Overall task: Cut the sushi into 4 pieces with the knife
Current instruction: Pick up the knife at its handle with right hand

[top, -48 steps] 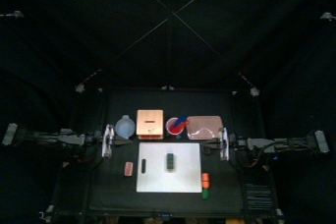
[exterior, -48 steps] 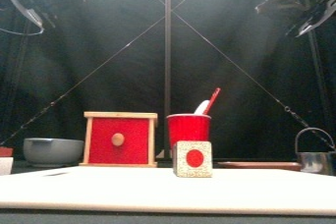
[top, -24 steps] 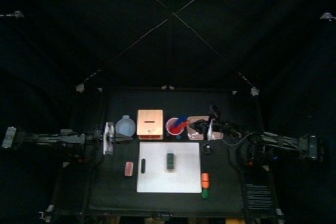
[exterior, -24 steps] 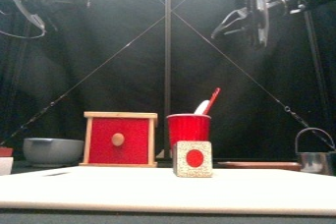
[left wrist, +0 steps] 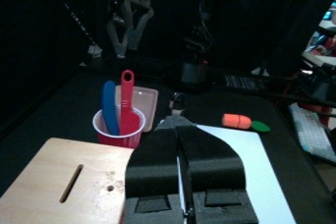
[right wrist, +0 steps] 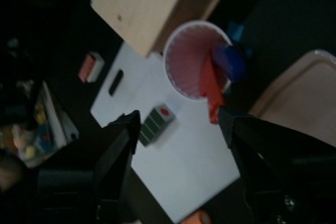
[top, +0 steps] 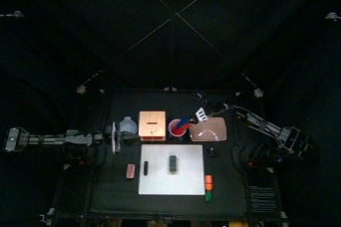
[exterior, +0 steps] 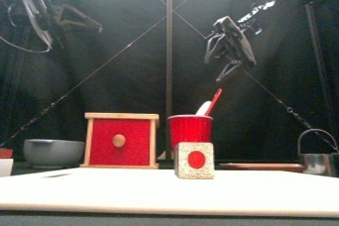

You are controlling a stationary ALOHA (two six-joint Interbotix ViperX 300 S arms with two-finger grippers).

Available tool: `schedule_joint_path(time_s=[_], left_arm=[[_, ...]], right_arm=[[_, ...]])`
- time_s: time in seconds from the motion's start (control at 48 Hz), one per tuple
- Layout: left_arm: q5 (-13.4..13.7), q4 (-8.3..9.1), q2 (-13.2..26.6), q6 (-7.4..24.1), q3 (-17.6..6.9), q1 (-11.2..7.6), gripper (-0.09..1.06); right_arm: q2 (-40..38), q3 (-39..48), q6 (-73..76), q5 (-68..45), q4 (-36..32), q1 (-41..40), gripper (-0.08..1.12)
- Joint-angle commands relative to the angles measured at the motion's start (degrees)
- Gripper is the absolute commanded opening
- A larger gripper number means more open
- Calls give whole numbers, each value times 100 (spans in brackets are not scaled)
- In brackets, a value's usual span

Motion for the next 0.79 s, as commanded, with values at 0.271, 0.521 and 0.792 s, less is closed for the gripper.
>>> schedule_joint_path(time_s=[0.271,0.521,0.792], left_arm=[[-26,53,26,9,-141,44,2],[-26,53,26,0,-88,44,2],[-18,62,26,9,-79,44,2]], right_arm=[[1151,-914,-185,1028,-9,9,95],[1389,-1055,-167,1187,-79,97,95],[1485,-1028,-167,1257,-105,167,92]])
